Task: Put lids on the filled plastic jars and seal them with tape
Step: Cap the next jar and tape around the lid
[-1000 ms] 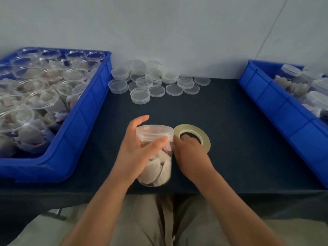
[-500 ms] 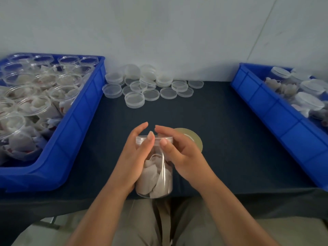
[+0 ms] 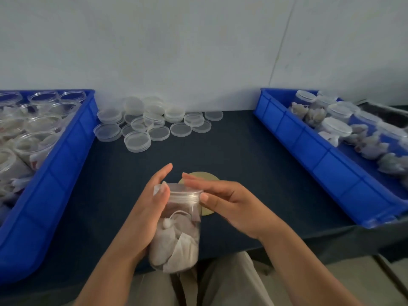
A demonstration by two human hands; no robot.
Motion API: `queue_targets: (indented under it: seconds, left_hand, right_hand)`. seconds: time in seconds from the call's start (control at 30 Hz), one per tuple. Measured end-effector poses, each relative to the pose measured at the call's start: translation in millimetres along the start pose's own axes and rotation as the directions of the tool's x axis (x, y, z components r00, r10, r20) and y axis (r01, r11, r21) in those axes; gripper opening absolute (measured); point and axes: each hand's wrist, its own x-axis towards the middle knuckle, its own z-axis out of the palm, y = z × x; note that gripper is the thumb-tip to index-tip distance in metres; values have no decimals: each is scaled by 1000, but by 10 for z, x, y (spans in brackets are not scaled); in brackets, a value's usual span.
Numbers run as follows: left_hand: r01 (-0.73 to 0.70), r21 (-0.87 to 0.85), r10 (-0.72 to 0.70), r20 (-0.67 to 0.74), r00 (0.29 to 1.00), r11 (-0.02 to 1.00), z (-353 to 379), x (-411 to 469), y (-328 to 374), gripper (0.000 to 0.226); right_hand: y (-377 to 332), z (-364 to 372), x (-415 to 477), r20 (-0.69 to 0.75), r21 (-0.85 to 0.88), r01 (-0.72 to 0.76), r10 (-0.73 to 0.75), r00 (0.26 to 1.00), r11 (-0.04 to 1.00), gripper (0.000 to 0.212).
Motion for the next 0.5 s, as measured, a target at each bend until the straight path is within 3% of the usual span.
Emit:
queue_targets:
  seconds: [0.13,0.3,0.4,0.5]
  left_hand:
    - [-15,73,15,-3,1000,997,73,13,26,85]
    - [-20,22,19,33,999,1000,-18,-4,37,87]
    - [-14,48,12,49,999,999,-19,-2,28,84]
    - [-89,150,89,1,996,985,130,46,107,88]
  right_hand:
    - [28,125,17,-88,30,23,-21,996,999,40]
    - [-33,-5,-26,25,33,-7,6,1000,999,43]
    - [-113,-76,-67,36,-67,-12,15,999,998,46]
    - [-214,-16,-53,-6,-281,-56,57,998,958,70]
